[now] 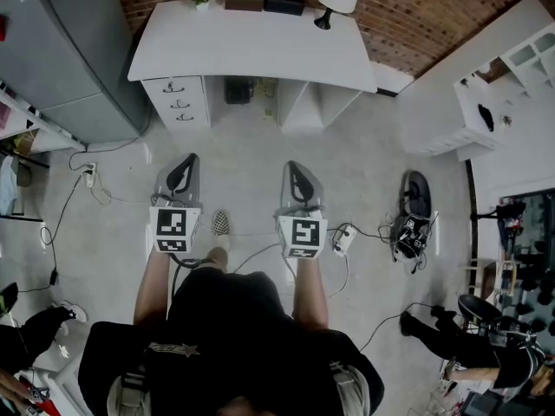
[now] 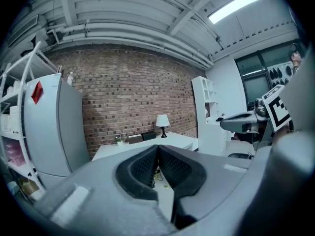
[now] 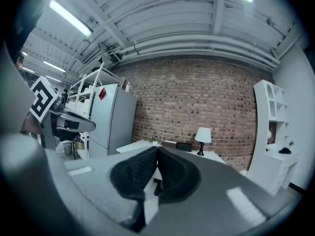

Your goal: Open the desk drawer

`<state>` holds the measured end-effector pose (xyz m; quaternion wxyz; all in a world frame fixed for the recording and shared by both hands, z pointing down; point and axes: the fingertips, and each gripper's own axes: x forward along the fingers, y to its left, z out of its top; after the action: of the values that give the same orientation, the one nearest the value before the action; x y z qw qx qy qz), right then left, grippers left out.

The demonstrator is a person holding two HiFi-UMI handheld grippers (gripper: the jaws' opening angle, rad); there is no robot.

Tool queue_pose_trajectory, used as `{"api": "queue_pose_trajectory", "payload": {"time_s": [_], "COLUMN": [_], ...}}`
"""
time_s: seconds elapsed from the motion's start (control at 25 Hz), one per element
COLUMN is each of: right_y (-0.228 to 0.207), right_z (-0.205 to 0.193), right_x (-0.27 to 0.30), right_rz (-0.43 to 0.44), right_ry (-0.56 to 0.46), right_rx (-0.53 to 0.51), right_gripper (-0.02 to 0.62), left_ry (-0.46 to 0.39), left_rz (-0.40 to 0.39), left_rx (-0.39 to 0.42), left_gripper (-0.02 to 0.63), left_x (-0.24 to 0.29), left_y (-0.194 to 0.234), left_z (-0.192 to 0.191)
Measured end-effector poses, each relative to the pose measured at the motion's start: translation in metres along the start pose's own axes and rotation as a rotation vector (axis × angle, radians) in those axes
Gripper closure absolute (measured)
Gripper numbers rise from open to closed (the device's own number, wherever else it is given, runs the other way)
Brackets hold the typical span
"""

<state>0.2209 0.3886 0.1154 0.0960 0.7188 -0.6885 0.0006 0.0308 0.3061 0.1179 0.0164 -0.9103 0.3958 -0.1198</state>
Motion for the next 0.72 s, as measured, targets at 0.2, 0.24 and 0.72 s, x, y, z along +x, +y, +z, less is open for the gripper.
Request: {"api": "queue_pose_trajectory", "payload": {"time_s": [0.2,0.24,0.72], "right_y": [-0.008,-0.01,0.005], "right_z": [0.006,0.007,-0.01], "right_x": [0.071,0.085,0.225], "right_rz": [0.022,0.028,0.115], "right_ry": [0.01,0.012,0.053], "right_rx": [0.009,0.009,0.026], "right_gripper": [0.591,0.591,0.591], "left_ry": [0.037,0.044,0.114], "left_rz": [0.01,0.016,0.117], "left_rx": [-0.012,-0.017,-0.043], "left_gripper": [0.595,0.595,0.595], "left_x": [0.055,0.066,0.141], "left_y": [0.036,0.043,0.136], "left_z": [-0.005,-0.005,-0.03]}}
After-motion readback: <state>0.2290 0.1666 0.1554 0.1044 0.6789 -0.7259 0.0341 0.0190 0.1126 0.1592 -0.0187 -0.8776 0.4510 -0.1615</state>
